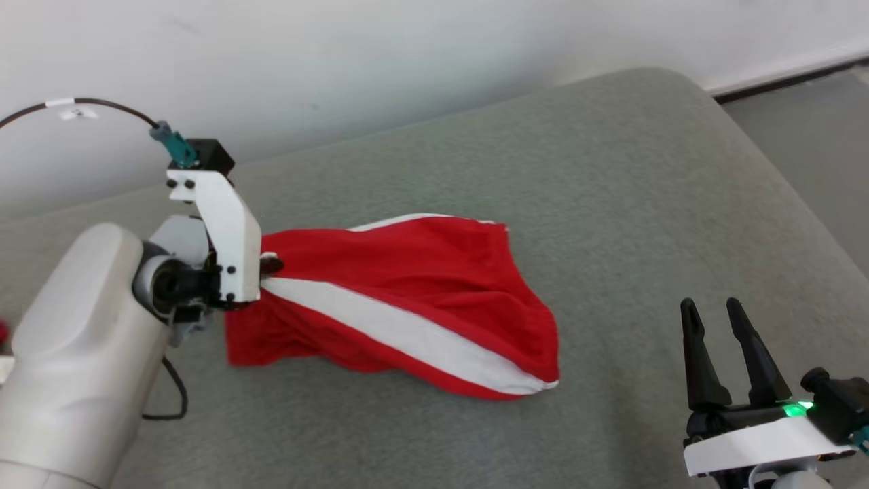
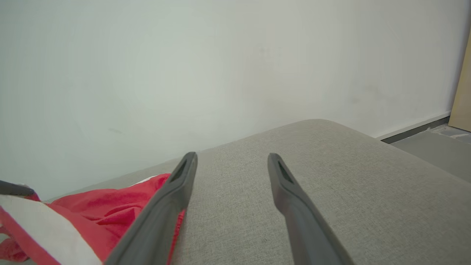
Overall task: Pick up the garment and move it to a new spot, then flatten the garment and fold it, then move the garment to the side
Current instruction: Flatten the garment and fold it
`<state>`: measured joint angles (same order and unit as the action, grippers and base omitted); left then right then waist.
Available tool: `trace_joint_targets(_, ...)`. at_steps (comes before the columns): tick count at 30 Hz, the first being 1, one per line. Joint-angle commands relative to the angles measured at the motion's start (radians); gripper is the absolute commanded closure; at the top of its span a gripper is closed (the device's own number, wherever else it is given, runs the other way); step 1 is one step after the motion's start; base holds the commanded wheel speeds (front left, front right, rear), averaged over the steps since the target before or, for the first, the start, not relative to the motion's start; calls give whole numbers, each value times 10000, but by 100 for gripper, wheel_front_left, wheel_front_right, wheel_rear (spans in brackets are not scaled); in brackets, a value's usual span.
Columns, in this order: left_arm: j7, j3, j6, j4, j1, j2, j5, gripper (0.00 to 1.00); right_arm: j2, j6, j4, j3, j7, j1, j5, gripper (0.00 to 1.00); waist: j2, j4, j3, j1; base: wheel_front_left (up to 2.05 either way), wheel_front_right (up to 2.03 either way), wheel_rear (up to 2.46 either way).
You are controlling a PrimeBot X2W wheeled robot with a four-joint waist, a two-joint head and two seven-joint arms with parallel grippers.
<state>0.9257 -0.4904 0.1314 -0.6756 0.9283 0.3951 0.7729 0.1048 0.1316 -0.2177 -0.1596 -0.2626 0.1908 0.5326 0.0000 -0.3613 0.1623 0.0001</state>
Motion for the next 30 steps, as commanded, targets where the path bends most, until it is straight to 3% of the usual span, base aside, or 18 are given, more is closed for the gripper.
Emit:
trace_joint_targets(1,-189,3,-19,216,-350,90,242,100,149,-18,-29,51,-29,-115,-92,0,0,650,-371,-1,0,0,0)
trace_joint_targets(9,-682,-70,-19,2021,-2115,397,1455,100,470,-18,-146,319,-15,-421,-38,0,0,2180,-930,-1,0,0,0)
trace_joint_targets(13,-940,157,-107,3004,-3187,610,1819,100,518,-18,-144,428,-12,-545,-35,0,0,2635,-934,-1,0,0,0)
trace_joint_targets(18,-1532,377,-516,3770,-4608,639,2075,100,619,-18,-261,399,7,-529,-69,0,0,2895,-813,-1,0,0,0)
trace_joint_targets(19,-1729,439,-564,3821,-4879,575,2155,96,637,-18,-291,393,29,-509,-71,0,0,2905,-783,-1,0,0,0)
trace_joint_targets(20,-1945,477,-549,3872,-5096,516,2176,83,648,-18,-312,381,26,-480,-71,0,0,2904,-756,-1,0,0,0)
trace_joint_targets(23,-2833,629,-422,3836,-5723,373,2169,59,685,-18,-354,331,58,-397,-42,0,0,2879,-691,-1,0,0,0)
trace_joint_targets(25,-3475,668,-358,3667,-6015,244,1977,54,701,-18,-370,331,82,-374,-15,0,0,2869,-653,-1,0,0,0)
trace_joint_targets(26,-3760,680,-325,3572,-6135,138,1986,8,707,-18,-384,332,108,-376,-11,0,0,2867,-637,-1,0,0,0)
trace_joint_targets(27,-4010,709,-292,3452,-6208,49,1999,0,715,-18,-397,310,130,-372,-19,0,0,2861,-628,-1,0,0,0)
trace_joint_targets(30,-4668,769,-190,3223,-6334,-104,2006,0,741,-18,-414,253,178,-340,-24,0,0,2842,-650,-1,0,0,0)
